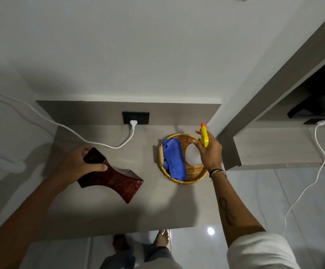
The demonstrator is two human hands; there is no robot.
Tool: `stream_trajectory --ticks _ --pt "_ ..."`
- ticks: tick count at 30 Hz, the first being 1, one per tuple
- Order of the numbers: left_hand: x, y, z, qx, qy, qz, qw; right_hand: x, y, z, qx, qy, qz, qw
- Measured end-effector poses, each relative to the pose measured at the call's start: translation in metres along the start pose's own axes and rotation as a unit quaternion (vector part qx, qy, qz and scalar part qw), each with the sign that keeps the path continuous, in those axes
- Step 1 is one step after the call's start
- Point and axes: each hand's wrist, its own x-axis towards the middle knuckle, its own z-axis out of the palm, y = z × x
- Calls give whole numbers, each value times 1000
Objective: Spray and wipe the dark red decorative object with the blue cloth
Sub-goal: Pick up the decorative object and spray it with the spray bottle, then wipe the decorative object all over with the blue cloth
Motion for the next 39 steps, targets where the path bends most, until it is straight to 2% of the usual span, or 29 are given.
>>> stream_trajectory --ticks 4,8,9,11,13,14,15,17,19,22,25,30,34,39 --pt "-7 12 -1 80 -36 96 991 -3 13 7 13 24 6 1000" --pt "-10 25 4 172 -39 171 969 -6 19 9 34 32 15 999" --pt "-10 26 7 181 -34 178 967 -11 20 9 33 54 24 998" --pt "-11 27 10 191 -32 192 962 -30 18 9 -13 155 8 988" --pt "-14 28 12 188 -39 201 961 -54 11 17 -50 222 -78 971" --pt "-15 28 12 182 -43 204 961 -65 9 27 -58 198 -139 969" --pt "-16 28 13 177 -46 205 961 -73 6 39 -76 141 -197 967" --pt "-16 28 12 175 -52 202 962 -78 4 67 -160 4 -244 956" --pt "-15 26 11 169 -52 198 964 -70 1 89 -230 -103 -195 948" --pt "-15 19 7 155 -51 193 967 -50 0 105 -320 -192 -128 919" --pt "-15 12 3 148 -53 198 967 -36 4 113 -366 -224 -93 899" --pt "-17 9 -1 117 -55 204 970 -28 8 122 -397 -260 -93 875" --pt "-18 10 -4 109 -58 201 972 -27 14 129 -412 -261 -69 871" --pt "-18 12 1 166 -57 223 959 -30 19 139 -411 -241 -61 877"
